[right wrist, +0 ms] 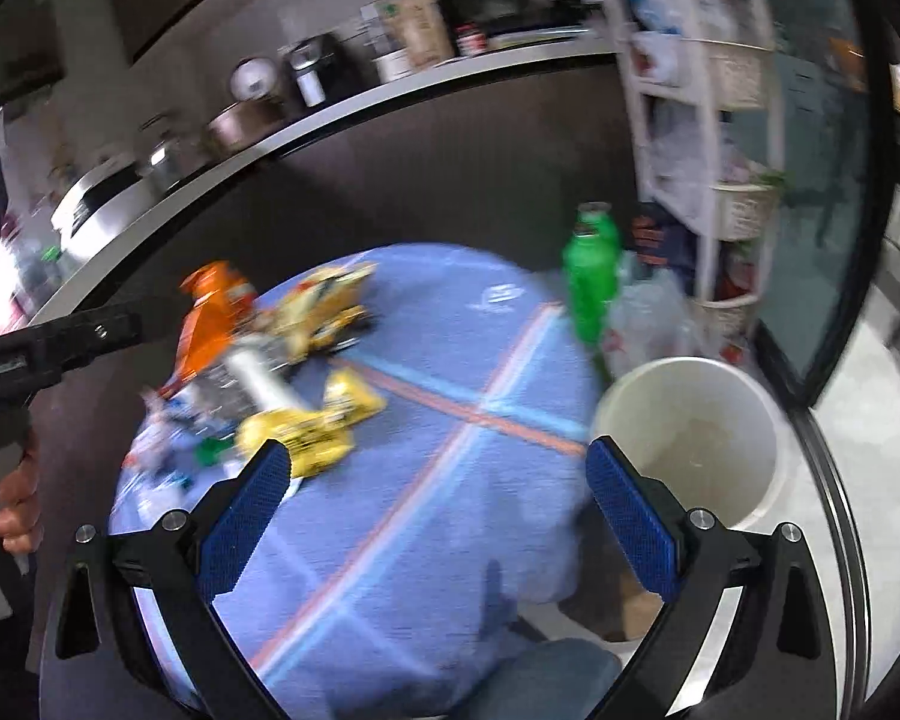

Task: Collect trash
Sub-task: 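Return to the table and grasp the yellow snack wrapper with the right tool, then grasp the clear plastic bag with the left tool while the right tool drops the yellow wrapper in the bin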

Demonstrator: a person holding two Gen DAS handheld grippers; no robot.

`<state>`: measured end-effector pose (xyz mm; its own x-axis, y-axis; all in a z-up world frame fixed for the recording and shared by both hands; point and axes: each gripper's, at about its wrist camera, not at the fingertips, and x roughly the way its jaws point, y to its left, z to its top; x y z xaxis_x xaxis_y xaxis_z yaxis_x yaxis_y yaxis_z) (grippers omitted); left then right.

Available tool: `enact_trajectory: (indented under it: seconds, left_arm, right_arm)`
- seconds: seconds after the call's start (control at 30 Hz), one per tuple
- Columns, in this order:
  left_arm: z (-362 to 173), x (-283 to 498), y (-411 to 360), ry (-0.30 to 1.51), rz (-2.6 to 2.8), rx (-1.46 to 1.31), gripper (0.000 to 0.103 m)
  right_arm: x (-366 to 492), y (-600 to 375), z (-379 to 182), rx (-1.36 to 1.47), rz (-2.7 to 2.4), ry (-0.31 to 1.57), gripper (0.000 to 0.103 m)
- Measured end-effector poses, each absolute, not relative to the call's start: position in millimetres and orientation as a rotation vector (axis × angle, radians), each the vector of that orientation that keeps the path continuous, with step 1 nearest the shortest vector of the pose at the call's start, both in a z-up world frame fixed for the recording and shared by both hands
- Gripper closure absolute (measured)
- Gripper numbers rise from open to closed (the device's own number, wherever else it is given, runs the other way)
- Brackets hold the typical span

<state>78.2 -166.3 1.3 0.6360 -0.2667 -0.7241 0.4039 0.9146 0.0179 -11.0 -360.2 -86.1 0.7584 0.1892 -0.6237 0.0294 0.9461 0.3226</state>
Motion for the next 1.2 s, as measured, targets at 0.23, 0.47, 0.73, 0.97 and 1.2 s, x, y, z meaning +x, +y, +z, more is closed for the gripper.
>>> enact_trajectory:
  seconds: [0.23,0.47,0.73,0.97,1.2]
  left_arm:
    - [-23.8,76.4,-74.5,0.853,-0.284,0.168,0.003]
    - [-60.6,74.3,-30.2,0.949,-0.298,0.107,0.008]
    - [-101.4,69.6,-25.4,1.077,-0.398,0.045,0.029]
    - [-130.1,84.4,-31.5,1.154,-0.417,0.007,0.056]
    - [-137.3,86.0,-47.7,1.181,-0.43,0.04,0.063]
  right_arm:
    - [26.9,-278.7,-97.4,0.207,0.234,0.825,0.008]
    - [68.6,-230.7,-114.1,0.033,0.213,0.908,0.029]
    - [87.4,-224.3,-133.0,-0.026,0.124,0.961,0.082]
    - [68.6,-231.1,-119.4,0.019,0.117,0.916,0.095]
    - [55.4,-234.9,-112.5,0.073,0.137,0.906,0.095]
